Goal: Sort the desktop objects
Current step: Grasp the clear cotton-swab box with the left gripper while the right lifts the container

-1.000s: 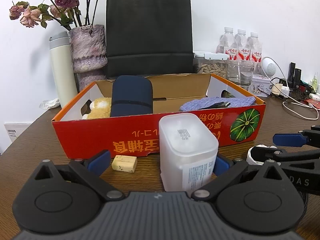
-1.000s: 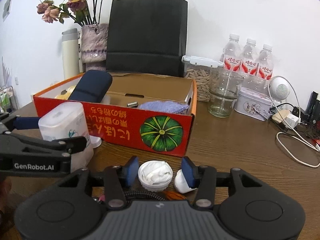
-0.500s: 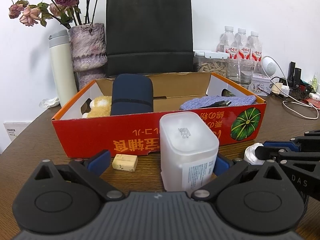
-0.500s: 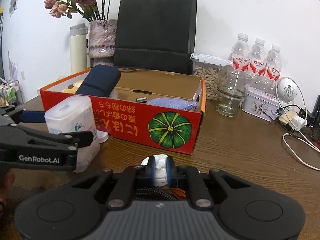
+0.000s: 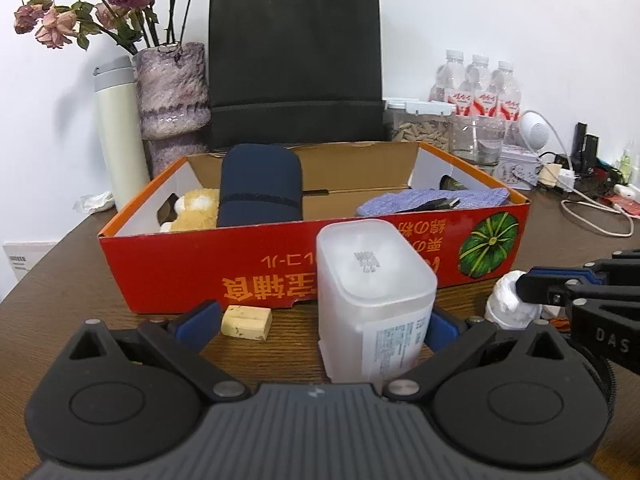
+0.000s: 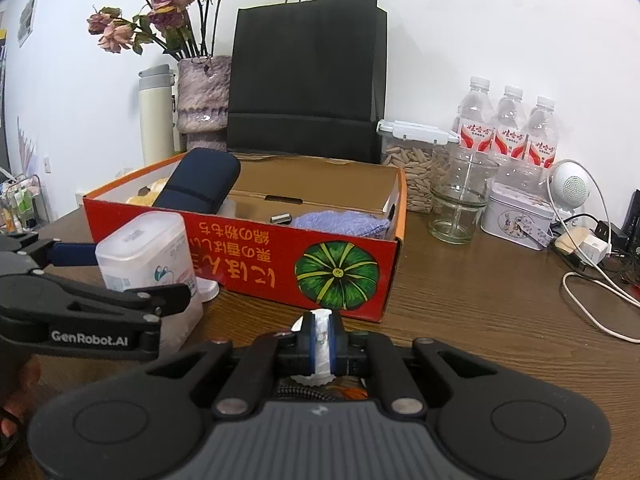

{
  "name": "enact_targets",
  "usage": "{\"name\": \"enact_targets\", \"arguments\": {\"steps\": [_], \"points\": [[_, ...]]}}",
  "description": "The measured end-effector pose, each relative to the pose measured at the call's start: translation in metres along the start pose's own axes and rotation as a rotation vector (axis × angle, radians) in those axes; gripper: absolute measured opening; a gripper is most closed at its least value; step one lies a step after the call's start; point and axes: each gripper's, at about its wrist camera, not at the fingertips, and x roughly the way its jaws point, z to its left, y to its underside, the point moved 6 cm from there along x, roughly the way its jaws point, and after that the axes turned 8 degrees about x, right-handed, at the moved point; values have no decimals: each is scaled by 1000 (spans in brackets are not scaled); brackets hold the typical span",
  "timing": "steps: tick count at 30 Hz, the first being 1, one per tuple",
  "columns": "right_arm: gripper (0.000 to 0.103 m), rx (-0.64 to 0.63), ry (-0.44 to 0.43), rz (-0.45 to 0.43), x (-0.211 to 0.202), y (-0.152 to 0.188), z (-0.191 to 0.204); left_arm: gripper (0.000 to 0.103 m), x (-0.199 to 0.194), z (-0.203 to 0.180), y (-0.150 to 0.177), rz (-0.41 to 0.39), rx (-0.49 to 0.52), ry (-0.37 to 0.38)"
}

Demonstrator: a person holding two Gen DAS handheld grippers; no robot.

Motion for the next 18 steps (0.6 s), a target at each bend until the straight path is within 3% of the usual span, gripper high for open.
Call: {"name": "enact_targets", "arguments": {"steps": [3,8,18], "points": [[5,1,4,-1,0,0,0,90,3,-1,2,16,8,15],[5,-2,6,-6,0,0,0,42,4,-3,3,26,12,43],[5,4,1,-21,-9,2,1,42,-10,2,1,-34,11,36]]}}
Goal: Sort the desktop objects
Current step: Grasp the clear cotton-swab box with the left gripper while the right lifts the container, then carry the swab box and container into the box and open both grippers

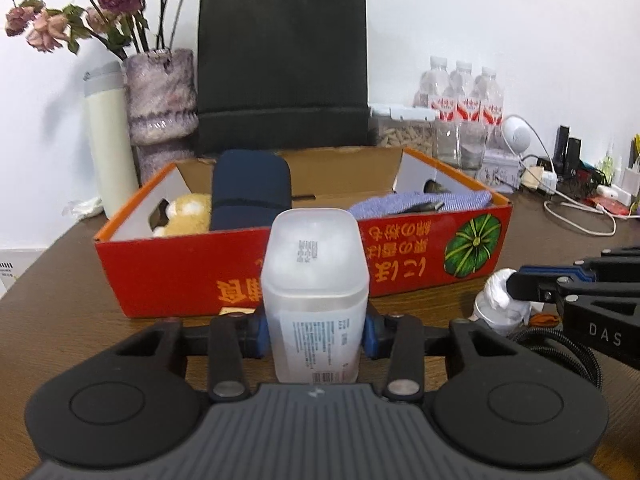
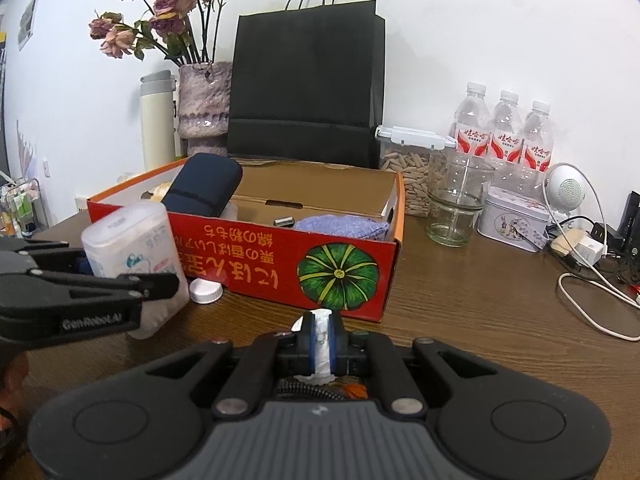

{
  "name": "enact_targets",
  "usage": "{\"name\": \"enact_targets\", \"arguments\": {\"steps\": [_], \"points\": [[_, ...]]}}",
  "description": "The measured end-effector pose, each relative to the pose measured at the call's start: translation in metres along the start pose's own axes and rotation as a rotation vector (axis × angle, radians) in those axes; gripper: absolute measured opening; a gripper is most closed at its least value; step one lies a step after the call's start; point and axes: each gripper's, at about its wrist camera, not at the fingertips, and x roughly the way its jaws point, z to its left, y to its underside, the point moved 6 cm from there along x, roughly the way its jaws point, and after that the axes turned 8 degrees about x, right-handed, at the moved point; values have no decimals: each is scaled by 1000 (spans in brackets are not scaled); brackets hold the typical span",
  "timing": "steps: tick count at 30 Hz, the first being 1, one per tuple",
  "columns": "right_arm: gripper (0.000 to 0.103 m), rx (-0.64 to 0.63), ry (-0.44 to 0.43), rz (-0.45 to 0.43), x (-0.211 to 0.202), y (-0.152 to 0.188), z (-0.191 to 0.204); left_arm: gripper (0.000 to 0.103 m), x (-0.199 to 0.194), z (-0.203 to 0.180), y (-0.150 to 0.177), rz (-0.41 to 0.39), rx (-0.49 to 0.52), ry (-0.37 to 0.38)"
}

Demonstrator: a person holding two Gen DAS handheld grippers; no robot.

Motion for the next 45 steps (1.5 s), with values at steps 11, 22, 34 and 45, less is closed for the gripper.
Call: {"name": "enact_targets", "arguments": {"steps": [11,22,34,45], "points": [[5,31,0,-56,-20,-7,0,42,-30,9,-5,-57,-3,2],[5,34,-45,-170,-39,-44,20,42,-52,13,-40,-155,-26,30],[5,73,-56,-250,-4,-91,28,42,-27,22,-89,-251,-88,22],[5,52,-37,-201,61,-102,21,42,42,26,-97,-210,-15,7]]}}
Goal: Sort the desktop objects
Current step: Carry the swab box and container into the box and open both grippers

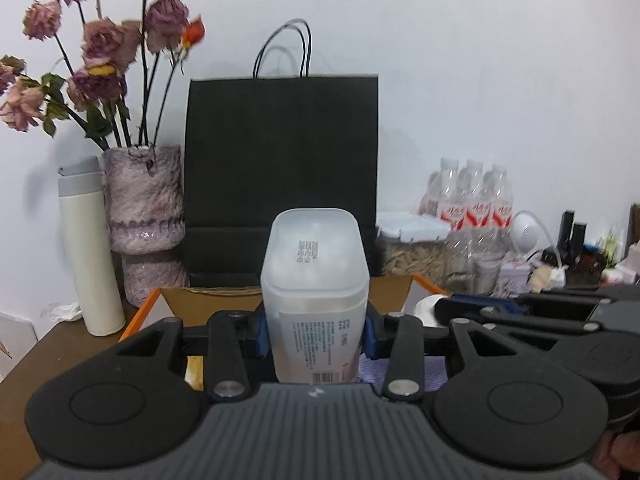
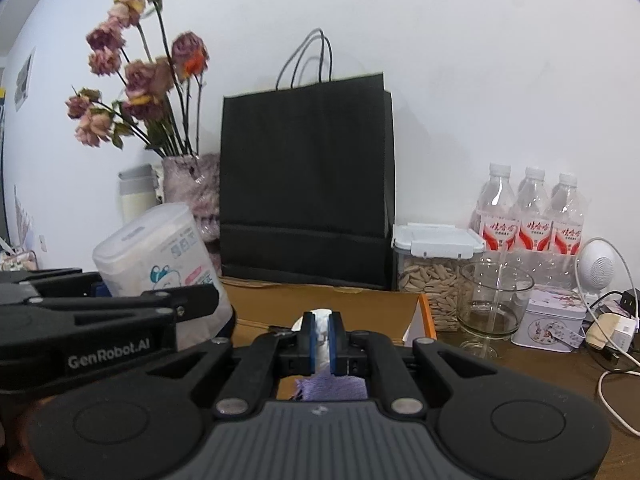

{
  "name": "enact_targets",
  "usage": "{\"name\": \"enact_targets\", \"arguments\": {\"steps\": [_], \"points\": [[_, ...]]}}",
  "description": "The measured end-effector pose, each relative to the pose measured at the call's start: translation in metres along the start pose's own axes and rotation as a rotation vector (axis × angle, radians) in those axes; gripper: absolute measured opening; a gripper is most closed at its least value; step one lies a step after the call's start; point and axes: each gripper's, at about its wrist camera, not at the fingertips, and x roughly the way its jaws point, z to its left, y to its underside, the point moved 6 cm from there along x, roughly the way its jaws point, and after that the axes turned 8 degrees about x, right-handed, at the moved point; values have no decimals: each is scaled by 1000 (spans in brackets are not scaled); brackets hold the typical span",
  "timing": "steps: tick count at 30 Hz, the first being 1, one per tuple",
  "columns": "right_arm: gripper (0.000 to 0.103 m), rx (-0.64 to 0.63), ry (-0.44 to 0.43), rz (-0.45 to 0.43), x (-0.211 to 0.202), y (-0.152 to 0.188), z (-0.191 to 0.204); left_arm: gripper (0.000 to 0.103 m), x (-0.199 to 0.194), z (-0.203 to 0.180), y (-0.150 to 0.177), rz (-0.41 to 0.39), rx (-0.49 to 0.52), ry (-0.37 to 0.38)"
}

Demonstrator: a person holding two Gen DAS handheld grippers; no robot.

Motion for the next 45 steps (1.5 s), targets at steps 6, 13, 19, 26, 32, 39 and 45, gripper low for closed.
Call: {"name": "enact_targets", "arguments": {"steps": [6,13,19,26,32,39,45], "points": [[5,-8,20,20,24,2,-10,42,25,7,5,17,11,-11],[5,-17,33,65,38,16,-13,42,36,6,14,30,35,-7],[6,-21,35,78,38,23,-13,42,34,3,16,23,60,-14],[12,-23,39,85,37,24,-11,54,29,-1,14,5,87,-18],[35,-14,56,75,34,23,-13,72,26,1,12,-4,87,-52],[91,-15,61,39,28,19,-11,103,21,12,7,-31,44,-96],[103,-24,64,43,27,19,-8,103,20,14,8,-22,28,-108]]}}
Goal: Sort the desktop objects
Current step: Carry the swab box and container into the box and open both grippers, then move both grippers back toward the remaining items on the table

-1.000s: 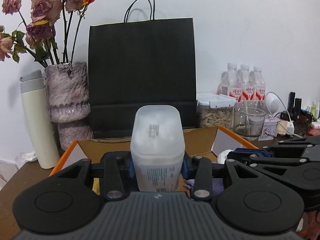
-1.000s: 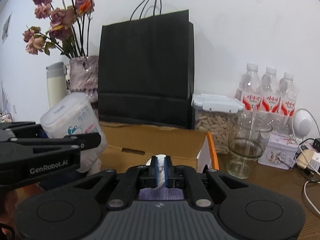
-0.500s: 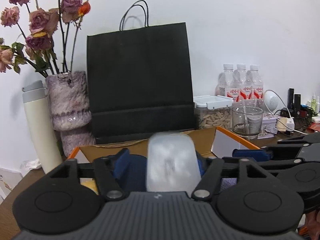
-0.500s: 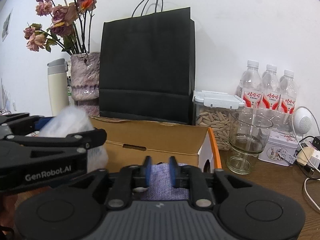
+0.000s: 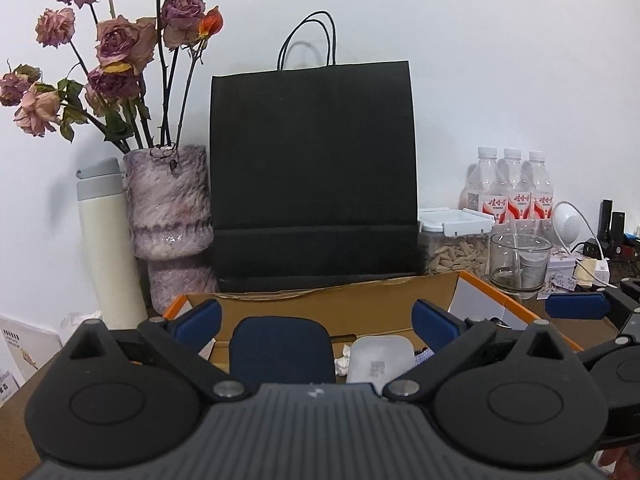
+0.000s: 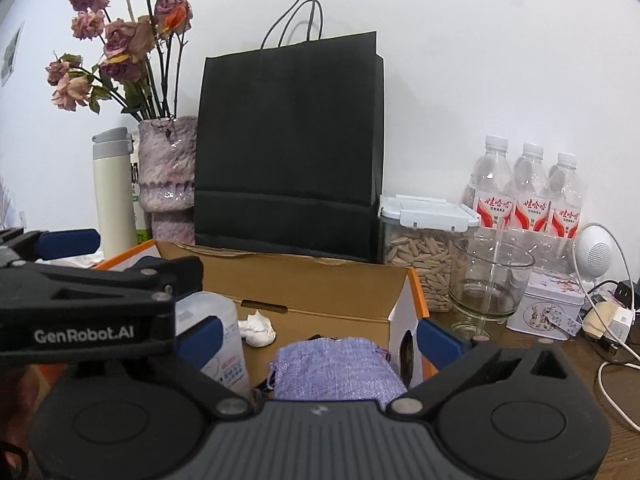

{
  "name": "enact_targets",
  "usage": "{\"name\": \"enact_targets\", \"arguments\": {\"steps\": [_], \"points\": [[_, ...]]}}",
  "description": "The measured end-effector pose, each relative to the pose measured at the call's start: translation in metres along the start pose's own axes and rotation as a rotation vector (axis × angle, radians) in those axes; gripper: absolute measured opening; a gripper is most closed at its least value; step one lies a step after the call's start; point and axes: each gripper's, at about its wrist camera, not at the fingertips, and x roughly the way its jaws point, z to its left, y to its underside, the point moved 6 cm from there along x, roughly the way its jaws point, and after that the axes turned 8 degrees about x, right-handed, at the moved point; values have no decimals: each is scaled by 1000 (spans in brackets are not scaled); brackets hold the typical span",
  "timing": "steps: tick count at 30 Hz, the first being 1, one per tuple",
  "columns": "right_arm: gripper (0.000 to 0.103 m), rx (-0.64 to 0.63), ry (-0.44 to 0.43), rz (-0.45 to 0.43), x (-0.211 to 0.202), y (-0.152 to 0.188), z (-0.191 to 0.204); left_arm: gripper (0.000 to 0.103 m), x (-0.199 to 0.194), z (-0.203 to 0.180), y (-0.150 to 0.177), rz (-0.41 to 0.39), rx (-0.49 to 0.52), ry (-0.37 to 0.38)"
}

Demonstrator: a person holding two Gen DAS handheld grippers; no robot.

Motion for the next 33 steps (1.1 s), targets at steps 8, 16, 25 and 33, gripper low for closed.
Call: {"name": "enact_targets", "arguments": {"steps": [8,16,25,33], "points": [[103,46,-18,13,-5,-3,-3,103,-15,12,-1,-21,-36,-21],[103,46,-16,-8,-27,-4,-4,103,-41,42,9,-18,-96,-72],[103,47,-3,26,-59,16,-14,103,-76,66,34,40,-109,-95],[103,36,11,99,-78,43,-20,103,-99,69,58,115,-89,-79]]}}
